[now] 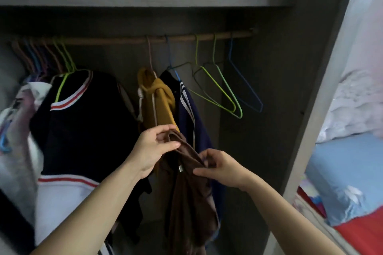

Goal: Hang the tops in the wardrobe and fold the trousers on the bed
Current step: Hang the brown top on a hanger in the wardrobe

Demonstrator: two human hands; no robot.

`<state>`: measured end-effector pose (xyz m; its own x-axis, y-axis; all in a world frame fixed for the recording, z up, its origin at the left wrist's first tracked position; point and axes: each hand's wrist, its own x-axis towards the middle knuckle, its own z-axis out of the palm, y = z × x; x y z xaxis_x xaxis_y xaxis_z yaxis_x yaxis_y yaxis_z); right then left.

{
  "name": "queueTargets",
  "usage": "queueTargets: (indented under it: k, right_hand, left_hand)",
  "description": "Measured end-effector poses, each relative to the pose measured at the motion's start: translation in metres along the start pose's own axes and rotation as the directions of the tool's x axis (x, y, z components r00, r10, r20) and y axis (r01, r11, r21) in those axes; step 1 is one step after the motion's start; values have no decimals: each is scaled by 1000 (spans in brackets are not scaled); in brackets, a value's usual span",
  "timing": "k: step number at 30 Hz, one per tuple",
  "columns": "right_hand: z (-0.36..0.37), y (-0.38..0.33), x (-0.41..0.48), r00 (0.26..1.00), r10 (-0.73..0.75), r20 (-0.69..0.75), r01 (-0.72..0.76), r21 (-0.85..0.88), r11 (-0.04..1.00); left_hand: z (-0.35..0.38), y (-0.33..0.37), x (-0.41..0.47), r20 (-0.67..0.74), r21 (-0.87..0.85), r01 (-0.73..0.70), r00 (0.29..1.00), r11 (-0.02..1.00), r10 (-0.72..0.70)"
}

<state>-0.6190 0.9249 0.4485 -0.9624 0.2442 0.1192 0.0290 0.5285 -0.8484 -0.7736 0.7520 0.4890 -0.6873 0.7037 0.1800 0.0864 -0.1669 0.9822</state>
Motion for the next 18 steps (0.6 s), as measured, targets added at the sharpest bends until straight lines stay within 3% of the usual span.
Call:
queueTargets:
  k: [3, 5, 9, 13, 16, 18]
  right_hand:
    - [-5, -4, 1, 964, -23, -264, -27, -184, 983]
    - [-11, -8, 0, 920, -47, -388, -32, -195, 980]
    - [-23, -25, -2, 909, 53, -413, -52, 15, 999]
    - [-39, -38, -5, 884, 110, -454, 6, 246, 969]
    - [-41, -41, -6, 880, 33, -473, 107, 268, 958]
    - [-40, -40, -5, 882, -28, -471, 127, 180, 975]
  left_hand:
    - [-9, 0, 15, 51, -8, 32, 998, 999, -32]
    - [-11, 1, 21, 52, 15, 67, 996, 998, -68]
    - [-17, -1, 29, 82, 137, 95, 991, 986, -107]
    - [-22, -4, 29, 61, 453, -14, 998, 891, -15]
    - [-16, -3, 27, -26, 372, -28, 999, 928, 40]
    - [-12, 0, 25, -76, 362, -57, 993, 930, 91]
